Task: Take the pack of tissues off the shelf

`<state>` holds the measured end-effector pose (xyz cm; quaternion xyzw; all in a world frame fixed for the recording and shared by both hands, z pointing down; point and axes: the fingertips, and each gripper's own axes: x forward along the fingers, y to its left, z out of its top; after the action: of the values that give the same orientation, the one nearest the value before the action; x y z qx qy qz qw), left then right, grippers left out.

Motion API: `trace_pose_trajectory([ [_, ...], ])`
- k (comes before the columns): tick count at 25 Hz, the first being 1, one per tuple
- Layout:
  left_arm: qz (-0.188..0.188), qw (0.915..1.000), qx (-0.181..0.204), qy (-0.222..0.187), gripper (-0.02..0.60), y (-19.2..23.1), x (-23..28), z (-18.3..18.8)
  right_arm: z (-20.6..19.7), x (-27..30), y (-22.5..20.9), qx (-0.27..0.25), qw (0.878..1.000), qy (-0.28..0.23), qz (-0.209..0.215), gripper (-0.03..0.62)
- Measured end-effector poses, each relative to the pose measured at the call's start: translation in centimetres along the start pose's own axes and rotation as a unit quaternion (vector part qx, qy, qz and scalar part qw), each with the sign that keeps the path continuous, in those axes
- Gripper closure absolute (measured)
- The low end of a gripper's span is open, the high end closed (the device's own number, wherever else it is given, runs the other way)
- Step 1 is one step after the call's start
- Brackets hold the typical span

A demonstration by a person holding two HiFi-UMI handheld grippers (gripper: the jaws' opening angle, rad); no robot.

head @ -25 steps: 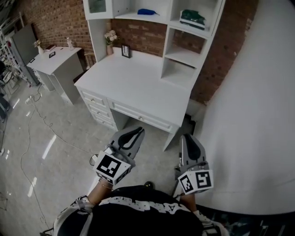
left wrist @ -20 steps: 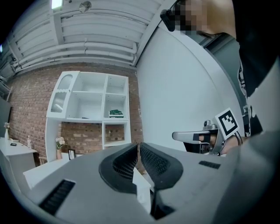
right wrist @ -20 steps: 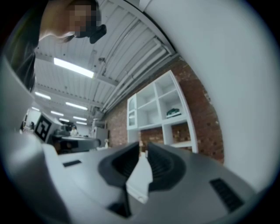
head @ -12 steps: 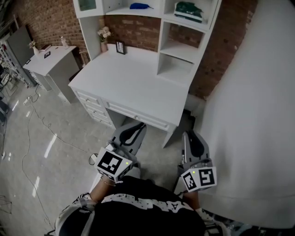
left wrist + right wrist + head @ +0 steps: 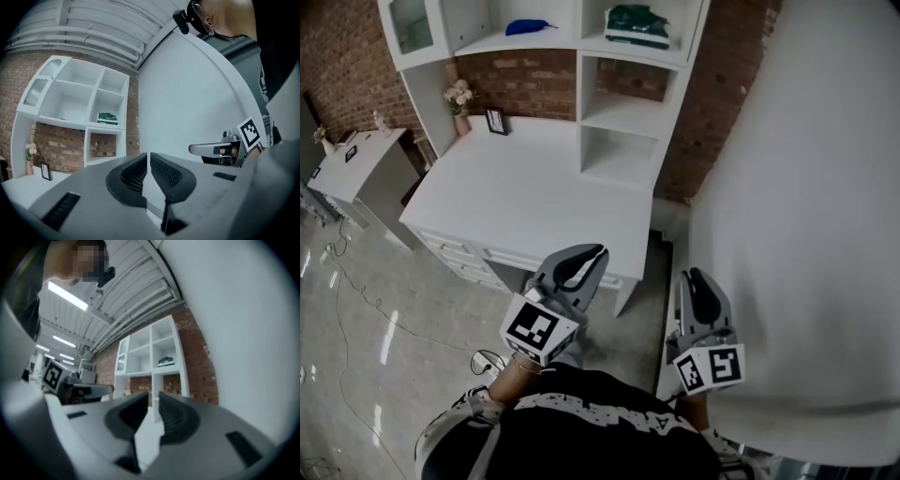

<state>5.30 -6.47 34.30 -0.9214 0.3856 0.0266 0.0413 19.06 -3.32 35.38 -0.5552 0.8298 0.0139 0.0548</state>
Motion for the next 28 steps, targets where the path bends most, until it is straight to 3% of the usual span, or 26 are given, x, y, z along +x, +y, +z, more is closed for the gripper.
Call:
trace_pose_trajectory([
  [8, -0.032, 0.9994, -0.004, -0.013, 0.541, 5.3, 5.2, -0.2, 0.3, 5.7, -1.7, -0.016, 0.999, 0.003, -0.029, 0.520],
  [12, -0.043, 0.9987, 0.012, -0.023, 0.541, 8.3, 7.2, 0.3, 0.7, 8.6, -2.2, -0.023, 0.999, 0.001, -0.041, 0.520],
  [23, -0.041, 0.9976, 0.037, -0.042, 0.523, 17.5, 12.3, 3.4, 3.3, 17.9, -2.8, -0.048, 0.998, -0.019, -0.048, 0.519],
  [28, -0.037, 0.9946, 0.077, -0.060, 0.488, 21.9, 14.9, 5.2, 4.8, 21.3, -3.0, -0.066, 0.996, -0.033, -0.058, 0.517],
])
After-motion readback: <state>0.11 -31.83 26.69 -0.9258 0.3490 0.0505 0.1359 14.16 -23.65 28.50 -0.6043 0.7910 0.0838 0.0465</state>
